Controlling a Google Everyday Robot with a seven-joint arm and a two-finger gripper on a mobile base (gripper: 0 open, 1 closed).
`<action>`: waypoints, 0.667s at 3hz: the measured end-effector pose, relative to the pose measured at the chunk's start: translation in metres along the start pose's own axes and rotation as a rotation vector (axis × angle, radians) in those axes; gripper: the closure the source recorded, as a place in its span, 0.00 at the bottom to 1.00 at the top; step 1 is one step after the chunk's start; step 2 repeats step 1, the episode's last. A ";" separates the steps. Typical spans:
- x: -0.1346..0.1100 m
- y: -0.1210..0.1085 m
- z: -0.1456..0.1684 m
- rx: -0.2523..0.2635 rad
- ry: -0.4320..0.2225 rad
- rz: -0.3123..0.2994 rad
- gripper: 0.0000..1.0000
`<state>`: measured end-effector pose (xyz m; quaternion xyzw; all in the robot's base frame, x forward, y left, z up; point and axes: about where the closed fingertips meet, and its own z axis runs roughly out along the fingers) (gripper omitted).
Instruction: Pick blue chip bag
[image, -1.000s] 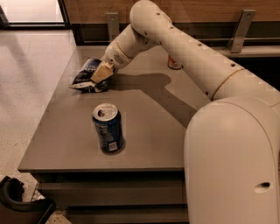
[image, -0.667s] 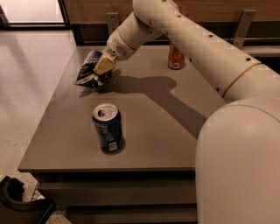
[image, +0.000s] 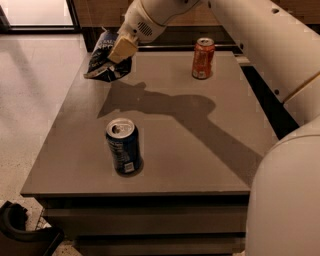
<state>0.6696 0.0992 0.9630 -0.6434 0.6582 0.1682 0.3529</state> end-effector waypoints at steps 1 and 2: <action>-0.008 -0.004 -0.017 0.021 -0.031 -0.032 1.00; -0.008 -0.004 -0.017 0.021 -0.031 -0.032 1.00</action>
Offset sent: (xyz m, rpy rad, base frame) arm 0.0000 0.0000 0.0000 0.0000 0.0000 0.0000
